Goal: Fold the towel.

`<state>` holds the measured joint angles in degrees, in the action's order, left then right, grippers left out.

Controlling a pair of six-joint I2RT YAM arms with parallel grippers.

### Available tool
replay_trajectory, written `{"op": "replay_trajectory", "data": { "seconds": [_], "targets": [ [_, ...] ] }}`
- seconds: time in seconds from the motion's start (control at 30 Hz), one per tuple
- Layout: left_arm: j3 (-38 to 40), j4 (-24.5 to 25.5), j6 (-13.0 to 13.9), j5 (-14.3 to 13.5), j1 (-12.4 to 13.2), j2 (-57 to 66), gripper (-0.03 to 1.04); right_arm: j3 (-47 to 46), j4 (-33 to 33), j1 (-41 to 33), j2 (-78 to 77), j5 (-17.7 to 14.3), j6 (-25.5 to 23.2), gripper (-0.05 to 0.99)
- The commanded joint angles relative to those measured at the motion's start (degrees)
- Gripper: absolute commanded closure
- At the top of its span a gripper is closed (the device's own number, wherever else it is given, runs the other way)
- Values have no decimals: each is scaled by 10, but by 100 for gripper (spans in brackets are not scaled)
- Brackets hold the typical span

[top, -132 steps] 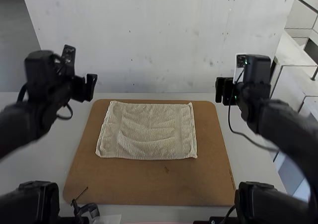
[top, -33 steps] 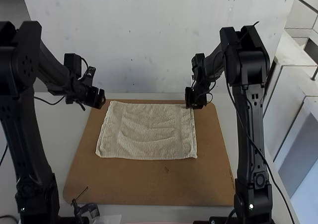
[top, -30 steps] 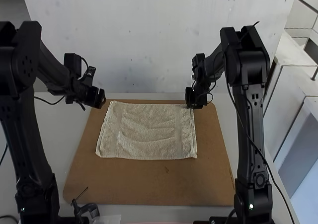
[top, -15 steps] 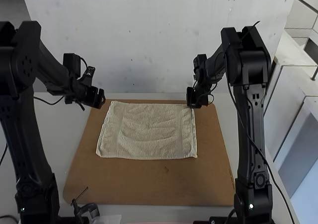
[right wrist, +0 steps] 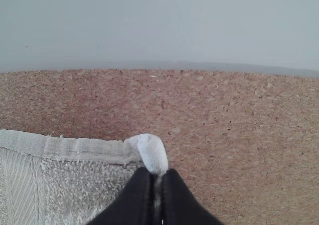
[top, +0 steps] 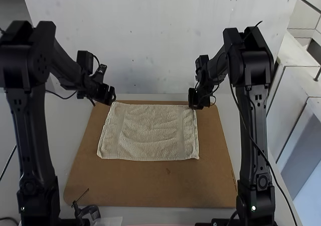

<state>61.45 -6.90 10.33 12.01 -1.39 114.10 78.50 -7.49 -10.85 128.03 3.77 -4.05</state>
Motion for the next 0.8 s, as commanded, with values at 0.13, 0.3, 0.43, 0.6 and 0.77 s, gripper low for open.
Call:
{"op": "replay_trajectory", "data": {
  "seconds": [0.13, 0.3, 0.43, 0.6, 0.77],
  "targets": [
    [57, 17, -22, -39, -14, 68, 13, -21, 8, -8, -4, -17, 0, 91],
    [81, 27, -30, -49, -22, 87, 16, -26, 14, -15, -8, -16, -1, 91],
    [89, 30, -31, -49, -29, 90, 21, -27, 16, -16, -11, -15, 0, 91],
    [96, 40, -34, -45, -35, 91, 25, -26, 16, -16, -11, -15, 0, 91],
    [103, 58, -34, -52, -44, 96, 25, -26, 16, -15, -11, -15, 0, 91]
  ]
}}
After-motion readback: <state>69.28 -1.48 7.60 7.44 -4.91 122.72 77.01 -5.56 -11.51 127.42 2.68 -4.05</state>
